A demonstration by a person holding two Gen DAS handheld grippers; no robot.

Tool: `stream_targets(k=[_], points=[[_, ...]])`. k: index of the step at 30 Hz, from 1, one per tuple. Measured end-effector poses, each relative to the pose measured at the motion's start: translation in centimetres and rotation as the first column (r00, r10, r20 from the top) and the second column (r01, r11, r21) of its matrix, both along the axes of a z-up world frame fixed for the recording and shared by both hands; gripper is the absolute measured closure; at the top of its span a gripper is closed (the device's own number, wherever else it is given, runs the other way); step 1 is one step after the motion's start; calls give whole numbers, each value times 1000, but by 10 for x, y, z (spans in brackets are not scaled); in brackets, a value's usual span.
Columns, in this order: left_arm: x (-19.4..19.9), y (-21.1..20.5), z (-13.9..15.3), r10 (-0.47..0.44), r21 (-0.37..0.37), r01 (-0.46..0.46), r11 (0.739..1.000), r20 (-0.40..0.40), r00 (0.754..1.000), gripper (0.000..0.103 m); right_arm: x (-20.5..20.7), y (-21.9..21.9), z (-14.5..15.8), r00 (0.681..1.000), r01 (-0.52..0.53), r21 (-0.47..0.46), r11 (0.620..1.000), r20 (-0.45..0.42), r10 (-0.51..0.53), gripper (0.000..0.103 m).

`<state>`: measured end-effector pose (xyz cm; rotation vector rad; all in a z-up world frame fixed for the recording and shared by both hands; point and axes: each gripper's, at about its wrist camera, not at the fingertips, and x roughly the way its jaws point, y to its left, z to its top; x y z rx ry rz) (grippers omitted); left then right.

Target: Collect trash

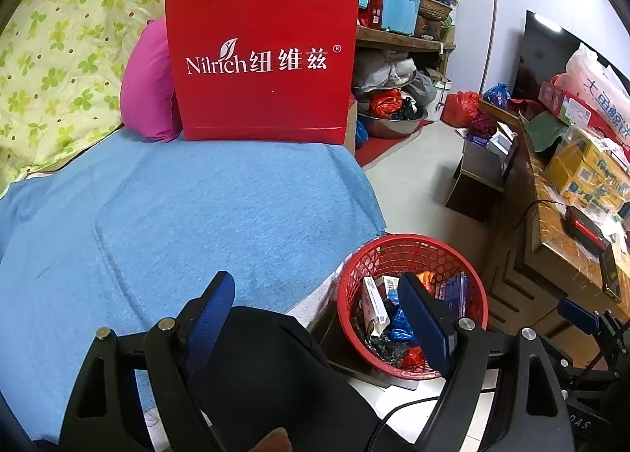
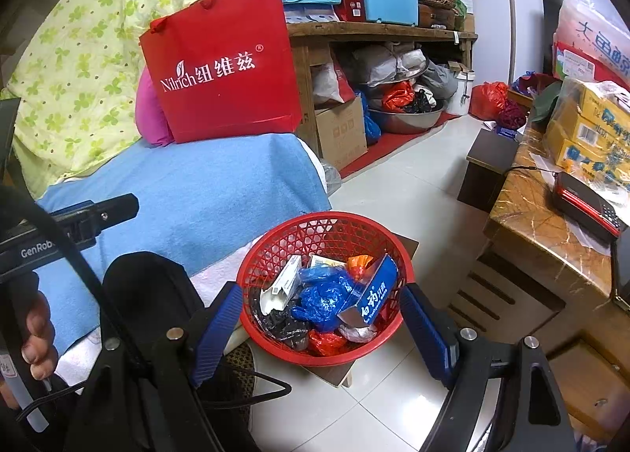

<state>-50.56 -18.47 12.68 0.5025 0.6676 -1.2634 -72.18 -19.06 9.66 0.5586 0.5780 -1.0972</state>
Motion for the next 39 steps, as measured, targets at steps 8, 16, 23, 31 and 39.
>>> stream_targets(k=[8,16,23,31,39], points=[[-3,-1,-2,-8,4,8,1000,5,1000,18,-1,0,0,1000,8,0,1000,1,-8,19],[-6,-1,-3,-23,5,23,1000,3,1000,18,-2,1,1,1000,14,0,1000,2,-14,19],[-10,-1,-4,-39,5,39,999,6,999,18,-4,2,0,1000,23,0,1000,5,-23,19],[-13,-1,-5,-53,6,53,999,9,999,17,-5,2,0,1000,29,3,1000,5,-29,19],[-17,-1,-5,-71,1,71,998,7,997,17,-6,2,0,999,32,2,999,7,-32,19]])
